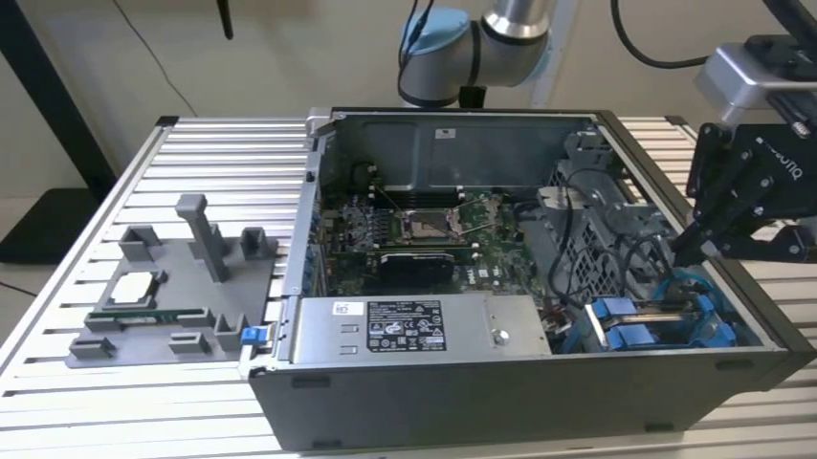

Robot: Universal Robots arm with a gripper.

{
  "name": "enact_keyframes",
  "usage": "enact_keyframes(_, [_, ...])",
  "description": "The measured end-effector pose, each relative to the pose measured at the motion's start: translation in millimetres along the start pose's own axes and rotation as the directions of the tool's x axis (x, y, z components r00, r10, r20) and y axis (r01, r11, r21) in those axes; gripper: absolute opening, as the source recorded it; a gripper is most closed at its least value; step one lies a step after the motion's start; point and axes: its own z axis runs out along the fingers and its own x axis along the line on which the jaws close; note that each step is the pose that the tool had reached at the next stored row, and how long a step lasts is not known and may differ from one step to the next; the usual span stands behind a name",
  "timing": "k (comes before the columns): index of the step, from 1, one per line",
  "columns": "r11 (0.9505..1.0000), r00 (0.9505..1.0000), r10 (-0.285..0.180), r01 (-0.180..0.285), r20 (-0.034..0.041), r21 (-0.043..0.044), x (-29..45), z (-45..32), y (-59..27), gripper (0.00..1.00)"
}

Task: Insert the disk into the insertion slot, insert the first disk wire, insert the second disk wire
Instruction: 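Insert the second disk wire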

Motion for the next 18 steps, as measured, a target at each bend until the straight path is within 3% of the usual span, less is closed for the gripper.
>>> enact_keyframes(3, [0.9999, 1.0, -0.002, 0.002, 0.0041, 0.0124, -0.1, 0.4, 9.6, 0.0])
enact_keyframes(7, [0.9987, 1.0, -0.007, 0.007, 0.0059, 0.0504, 1.0, 3.3, 22.9, 0.0])
enact_keyframes(10, [0.9975, 0.9999, -0.01, 0.01, 0.0069, 0.0694, 2.1, 7.4, 29.5, 0.0])
enact_keyframes(14, [0.9963, 0.9999, -0.012, 0.011, 0.0072, 0.0854, 3.3, 13.5, 33.4, 0.0])
enact_keyframes(18, [0.9956, 0.9999, -0.013, 0.012, 0.0077, 0.0929, 4.7, 22.5, 33.0, 0.0])
